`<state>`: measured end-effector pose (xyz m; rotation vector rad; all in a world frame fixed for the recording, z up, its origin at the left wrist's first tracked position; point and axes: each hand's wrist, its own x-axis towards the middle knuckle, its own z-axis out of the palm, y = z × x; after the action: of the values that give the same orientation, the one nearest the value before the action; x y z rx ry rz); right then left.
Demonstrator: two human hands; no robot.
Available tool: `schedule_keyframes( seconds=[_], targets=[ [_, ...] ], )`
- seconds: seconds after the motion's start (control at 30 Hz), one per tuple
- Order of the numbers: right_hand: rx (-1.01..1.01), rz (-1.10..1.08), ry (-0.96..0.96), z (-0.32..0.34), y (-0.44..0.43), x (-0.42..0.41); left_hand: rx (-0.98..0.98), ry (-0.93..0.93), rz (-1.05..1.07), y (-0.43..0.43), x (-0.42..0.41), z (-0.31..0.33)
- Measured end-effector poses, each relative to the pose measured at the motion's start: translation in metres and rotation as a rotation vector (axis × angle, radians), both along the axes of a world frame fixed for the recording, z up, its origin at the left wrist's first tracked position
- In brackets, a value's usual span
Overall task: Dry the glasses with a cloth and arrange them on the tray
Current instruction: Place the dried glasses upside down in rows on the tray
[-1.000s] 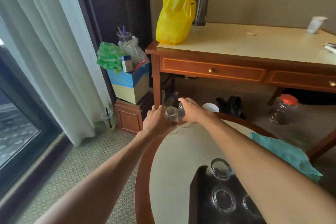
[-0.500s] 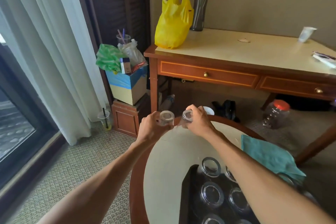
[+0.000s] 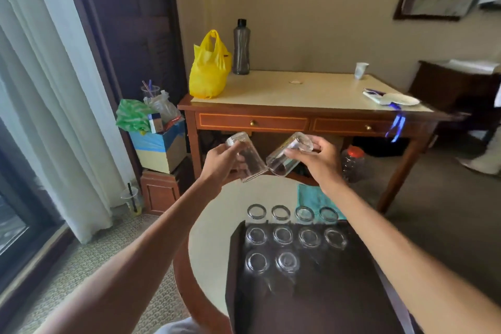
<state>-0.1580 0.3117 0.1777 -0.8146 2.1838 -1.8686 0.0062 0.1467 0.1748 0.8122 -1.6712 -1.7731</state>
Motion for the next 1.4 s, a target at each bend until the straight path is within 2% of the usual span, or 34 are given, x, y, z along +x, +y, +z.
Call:
schedule_keyframes(
  seconds=[0.1,0.27,0.57,0.7,0.87,1.07,1.17,1.3,1.4],
  targets=[
    [-0.035,-0.03,0.002,0.011,0.051,-0.004,-0.051,-0.006,-0.077,0.044,-0.009,0.008],
    [0.065,-0.075,0.042,0.006,0.129,-0.006,-0.15,-0.066,-0.182,0.11,-0.021,-0.006],
    [0.178,-0.059,0.044,-0.051,0.209,0.014,-0.469,-0.296,-0.296,0.176,-0.021,-0.043],
    [0.327,-0.039,0.054,-0.08,0.214,0.017,-0.646,-0.47,-0.359,0.178,-0.018,-0.06],
    [0.433,-0.017,0.044,-0.121,0.21,0.018,-0.87,-0.576,-0.447,0.186,-0.011,-0.072],
    [0.584,-0.038,0.18,-0.15,0.203,0.02,-1.057,-0.684,-0.495,0.193,-0.007,-0.089],
    [0.561,-0.037,0.18,-0.148,0.199,0.03,-1.17,-0.719,-0.495,0.195,-0.007,-0.097],
    [0.534,0.07,0.038,-0.155,0.189,0.039,-1.272,-0.79,-0.525,0.195,-0.009,-0.108],
    [0.54,0.093,0.047,-0.165,0.187,0.039,-1.327,-0.804,-0.533,0.196,-0.012,-0.112]
  ],
)
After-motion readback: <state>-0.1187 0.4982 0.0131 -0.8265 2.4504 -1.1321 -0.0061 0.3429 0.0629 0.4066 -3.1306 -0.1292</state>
